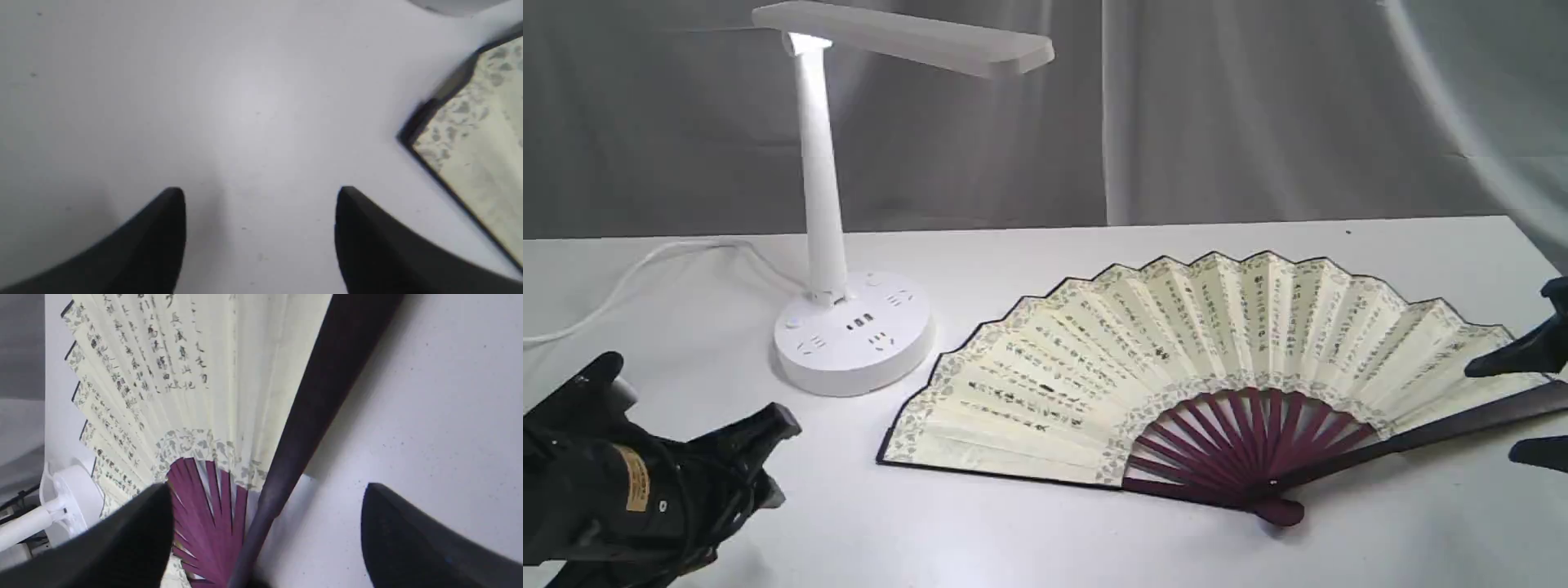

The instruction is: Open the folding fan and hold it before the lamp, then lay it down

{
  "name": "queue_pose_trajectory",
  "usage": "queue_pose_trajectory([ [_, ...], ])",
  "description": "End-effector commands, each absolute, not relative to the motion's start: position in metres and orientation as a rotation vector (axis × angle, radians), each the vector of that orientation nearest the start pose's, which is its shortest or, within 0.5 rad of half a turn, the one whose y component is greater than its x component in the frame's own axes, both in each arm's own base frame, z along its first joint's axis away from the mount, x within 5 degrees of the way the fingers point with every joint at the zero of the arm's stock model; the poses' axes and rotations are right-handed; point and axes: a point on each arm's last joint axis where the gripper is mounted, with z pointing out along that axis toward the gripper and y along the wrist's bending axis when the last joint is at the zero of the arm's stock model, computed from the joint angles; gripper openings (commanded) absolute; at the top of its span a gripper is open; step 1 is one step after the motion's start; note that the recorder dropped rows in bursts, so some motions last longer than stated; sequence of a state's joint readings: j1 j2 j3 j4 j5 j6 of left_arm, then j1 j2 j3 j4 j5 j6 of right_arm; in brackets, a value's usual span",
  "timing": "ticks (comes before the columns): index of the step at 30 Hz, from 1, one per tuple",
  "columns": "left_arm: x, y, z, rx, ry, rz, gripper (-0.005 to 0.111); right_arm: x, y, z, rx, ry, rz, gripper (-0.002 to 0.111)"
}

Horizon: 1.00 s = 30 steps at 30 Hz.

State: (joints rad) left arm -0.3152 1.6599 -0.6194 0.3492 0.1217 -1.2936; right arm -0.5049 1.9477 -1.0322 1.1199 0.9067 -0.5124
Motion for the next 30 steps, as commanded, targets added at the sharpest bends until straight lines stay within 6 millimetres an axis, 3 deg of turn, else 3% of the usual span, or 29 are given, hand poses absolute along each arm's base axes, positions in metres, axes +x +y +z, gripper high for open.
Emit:
queue_pose_trajectory([
  [1,0.255,-0.076,0.13,-0.777,2.606,-0.277,0.055,0.331,-0.097,0.158,0.93,2.478,1.043,0.062],
  [6,0.256,-0.072,0.134,-0.552,2.721,-0.103,0.055,0.335,-0.067,0.177,0.732,2.542,0.955,0.06],
  [12,0.271,-0.072,0.158,-0.209,2.852,0.104,0.055,0.332,-0.036,0.188,0.466,2.653,0.843,0.058],
  [15,0.277,-0.078,0.169,-0.063,2.898,0.068,0.054,0.33,-0.024,0.188,0.346,2.721,0.766,0.054],
  [18,0.282,-0.086,0.179,0.053,2.908,-0.019,0.051,0.326,-0.014,0.186,0.258,2.797,0.672,0.044],
  [21,0.29,-0.091,0.191,0.116,2.893,-0.06,0.04,0.323,-0.005,0.183,0.166,2.863,0.582,0.035],
  [24,0.297,-0.085,0.199,0.058,2.89,-0.072,0.025,0.321,0.003,0.182,0.09,2.901,0.522,0.031],
  [28,0.304,-0.058,0.205,-0.032,2.912,-0.051,0.003,0.319,0.006,0.178,0.049,2.954,0.382,0.03],
  [30,0.306,-0.041,0.205,-0.105,2.923,-0.062,0.0,0.318,0.005,0.177,0.033,2.967,0.327,0.03],
])
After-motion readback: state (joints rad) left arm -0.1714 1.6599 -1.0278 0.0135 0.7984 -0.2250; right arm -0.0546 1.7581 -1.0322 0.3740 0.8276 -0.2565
